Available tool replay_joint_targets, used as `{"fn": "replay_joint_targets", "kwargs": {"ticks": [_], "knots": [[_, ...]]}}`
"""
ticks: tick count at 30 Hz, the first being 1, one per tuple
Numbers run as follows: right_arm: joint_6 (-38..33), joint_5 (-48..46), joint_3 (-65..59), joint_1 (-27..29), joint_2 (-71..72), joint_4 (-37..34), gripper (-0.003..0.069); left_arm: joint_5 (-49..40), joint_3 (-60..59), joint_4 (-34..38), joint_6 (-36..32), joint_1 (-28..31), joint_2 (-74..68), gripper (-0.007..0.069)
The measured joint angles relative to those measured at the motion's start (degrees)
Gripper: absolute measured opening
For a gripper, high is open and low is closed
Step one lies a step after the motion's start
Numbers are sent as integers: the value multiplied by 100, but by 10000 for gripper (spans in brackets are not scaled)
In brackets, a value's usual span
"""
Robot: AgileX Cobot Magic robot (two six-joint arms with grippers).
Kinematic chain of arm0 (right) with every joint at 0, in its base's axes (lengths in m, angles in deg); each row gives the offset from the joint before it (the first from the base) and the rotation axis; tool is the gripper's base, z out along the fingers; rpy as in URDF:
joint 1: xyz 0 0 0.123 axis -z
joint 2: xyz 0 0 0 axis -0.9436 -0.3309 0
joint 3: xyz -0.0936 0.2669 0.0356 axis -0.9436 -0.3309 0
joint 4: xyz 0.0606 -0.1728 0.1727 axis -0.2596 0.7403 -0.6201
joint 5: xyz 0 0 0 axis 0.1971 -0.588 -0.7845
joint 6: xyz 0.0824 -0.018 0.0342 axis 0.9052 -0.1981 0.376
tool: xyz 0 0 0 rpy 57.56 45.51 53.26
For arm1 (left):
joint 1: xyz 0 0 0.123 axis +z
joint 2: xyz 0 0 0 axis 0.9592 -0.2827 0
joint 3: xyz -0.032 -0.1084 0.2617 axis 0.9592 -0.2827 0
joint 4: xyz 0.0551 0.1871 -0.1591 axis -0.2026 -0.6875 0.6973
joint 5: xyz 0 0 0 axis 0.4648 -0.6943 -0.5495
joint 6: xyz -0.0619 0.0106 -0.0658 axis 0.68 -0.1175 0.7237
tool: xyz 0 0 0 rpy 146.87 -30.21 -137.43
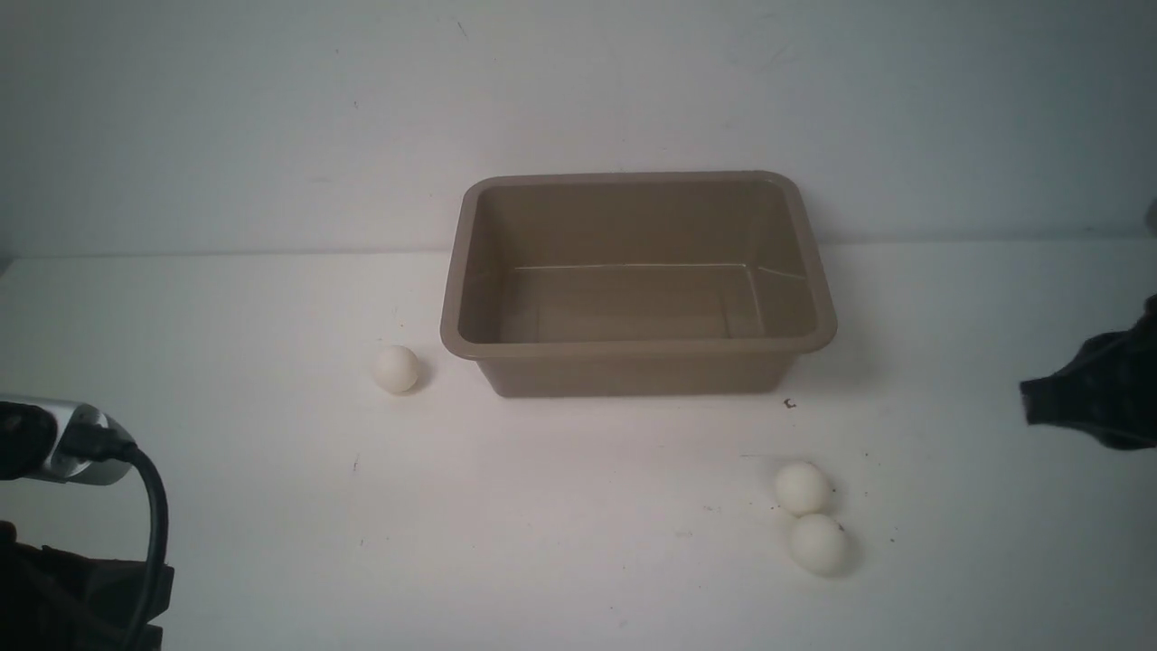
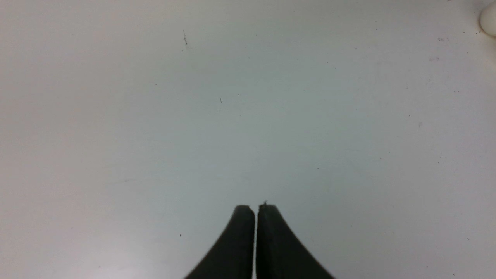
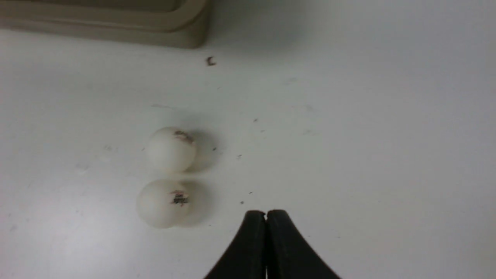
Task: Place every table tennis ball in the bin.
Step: Use the right arm to clamp the table tennis ball closest to it
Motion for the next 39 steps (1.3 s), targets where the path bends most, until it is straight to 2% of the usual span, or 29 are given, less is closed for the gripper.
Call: {"fn": "replay_joint_targets", "kwargs": {"ticks": [6, 9, 15, 21, 25, 39], "knots": [[0, -87, 0, -739, -583, -116, 4, 0, 0, -5, -13, 0, 0, -4], [6, -5, 77, -1366, -927, -175, 55, 0, 0, -5, -17, 0, 0, -4], [310, 257, 342, -1981, -1339, -140, 213, -82, 0, -18, -31, 0, 0, -4], [819, 290, 460, -2041, -1764, 254, 414, -180, 0, -25, -108, 0, 0, -4], [1085, 278, 460, -2045, -1951, 489, 490, -180, 0, -25, -144, 0, 0, -4], [1255, 432, 467, -2045, -2756, 829, 509, -180, 0, -25, -176, 0, 0, -4]]}}
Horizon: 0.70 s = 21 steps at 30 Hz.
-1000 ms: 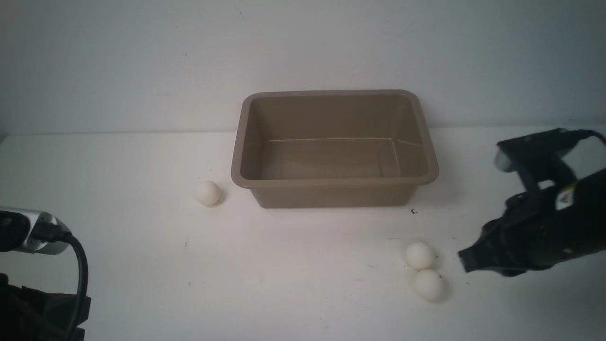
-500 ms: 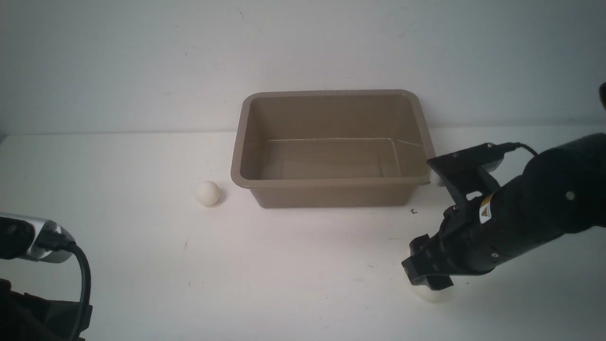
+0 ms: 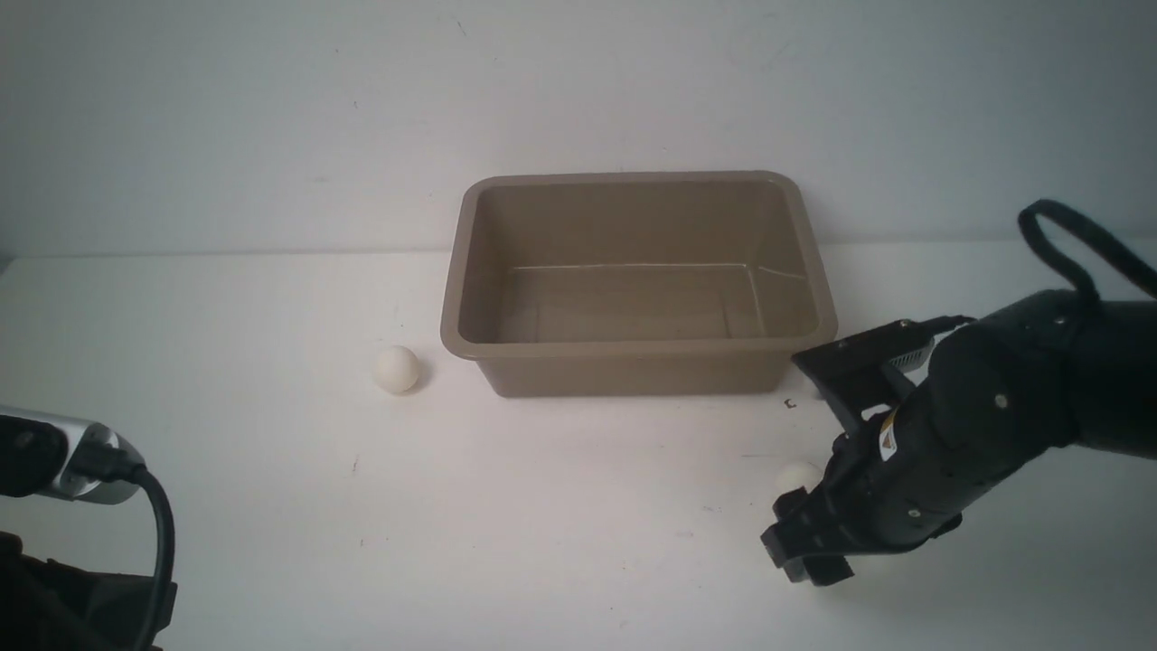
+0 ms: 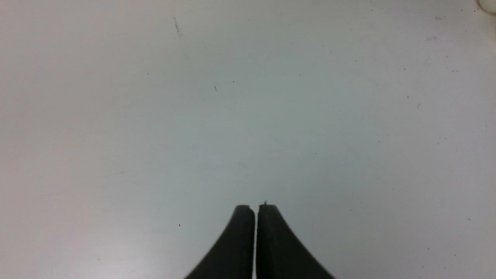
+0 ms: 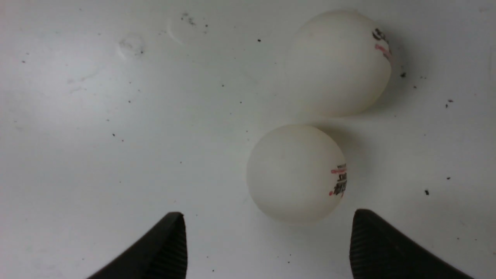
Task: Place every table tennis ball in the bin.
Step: Use the right arm to clamp the table tennis ball closest to it
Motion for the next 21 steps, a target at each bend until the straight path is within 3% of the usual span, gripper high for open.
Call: {"fn": "replay_joint_targets", "kwargs": {"ticks": [15, 20, 21], "knots": [[244, 180, 452, 0, -809, 439, 503, -14, 0, 0, -9, 0, 0, -4], [342, -115, 516, 0, -889, 518, 356, -21, 0, -5, -9, 0, 0, -4], [348, -212, 516, 0, -845, 523, 357, -21, 0, -5, -9, 0, 0, -4]]}}
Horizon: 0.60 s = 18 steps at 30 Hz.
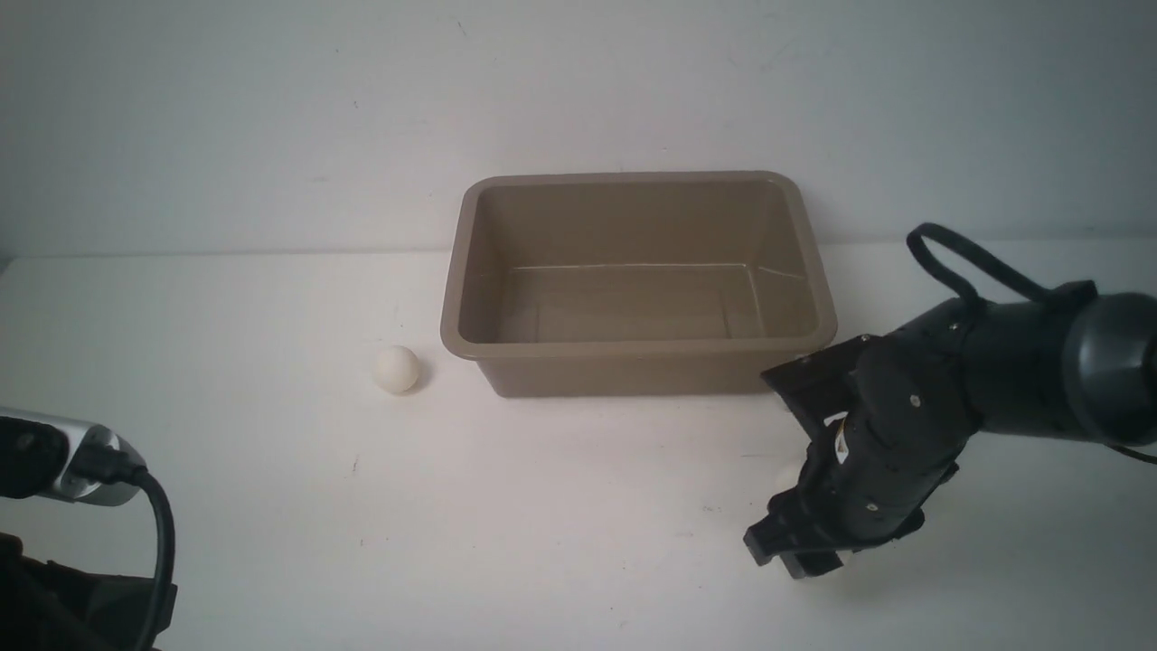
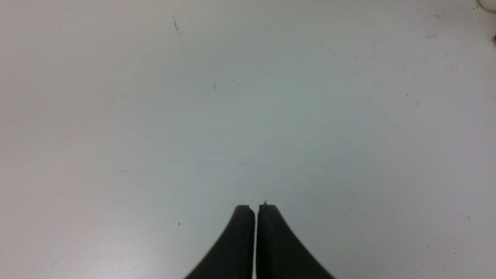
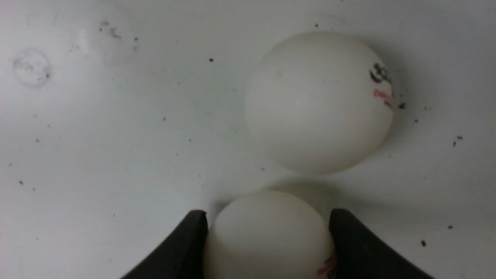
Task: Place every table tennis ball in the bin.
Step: Use the right arm to clamp the table tennis ball closest to it, then use the right arm to put the table tennis ball into the box
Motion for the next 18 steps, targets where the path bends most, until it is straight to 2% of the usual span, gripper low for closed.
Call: {"fn": "replay_joint_targets", "kwargs": {"ticks": [4, 9, 14, 18], "knots": [[-138, -277, 5, -14, 278, -1, 360, 0, 0, -18, 0, 0, 0, -4], [-235, -460, 166, -196, 1369, -7, 360, 0, 0, -74, 0, 0, 0, -4], [-272, -159, 1021, -220, 1928, 126, 360, 12, 0, -102, 0, 0, 0, -3], [-277, -146, 2289, -194, 1273, 662, 360, 35, 0, -107, 0, 0, 0, -3]]}}
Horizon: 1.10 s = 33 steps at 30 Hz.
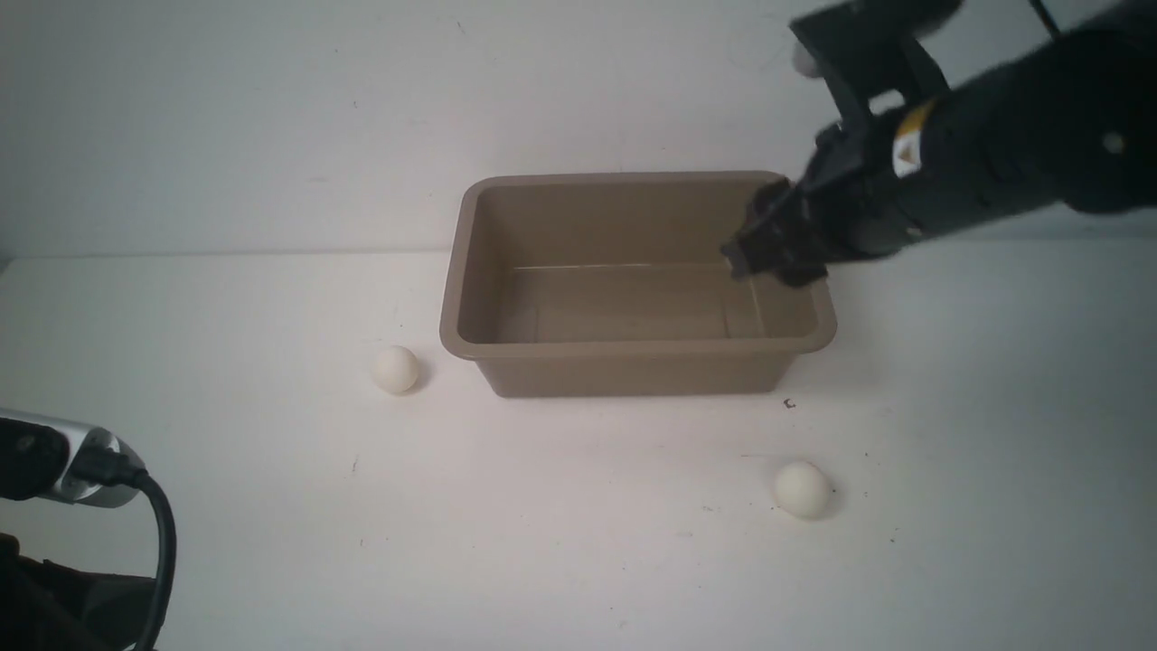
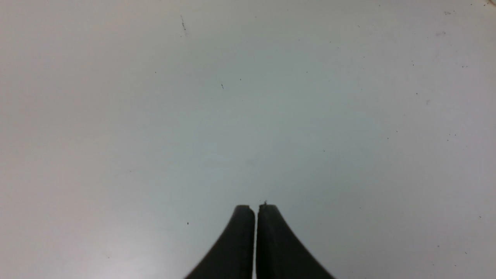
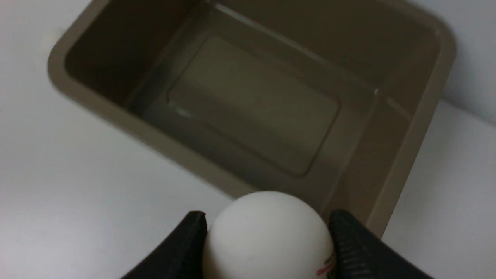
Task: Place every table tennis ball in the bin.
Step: Use the right arm to put the table tennis ball into the box
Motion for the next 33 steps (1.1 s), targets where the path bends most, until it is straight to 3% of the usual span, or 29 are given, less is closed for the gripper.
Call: {"fn": "replay_joint_targets", "kwargs": {"ticks": [5, 12, 16, 24, 33], "knots": [[-5, -300, 1375, 7, -1387, 529, 360, 5, 0, 0, -4, 0, 0, -3], [-107, -692, 2368, 10, -2692, 735, 364, 5, 0, 0, -4, 0, 0, -3], [-114, -723, 2515, 10, -3083, 735, 428, 5, 0, 0, -4, 0, 0, -3], [-107, -1046, 2691, 10, -3071, 730, 477, 5, 0, 0, -4, 0, 0, -3], [-66, -2404, 2722, 14, -1777, 479, 466, 5, 0, -19, -4, 0, 0, -3]]}}
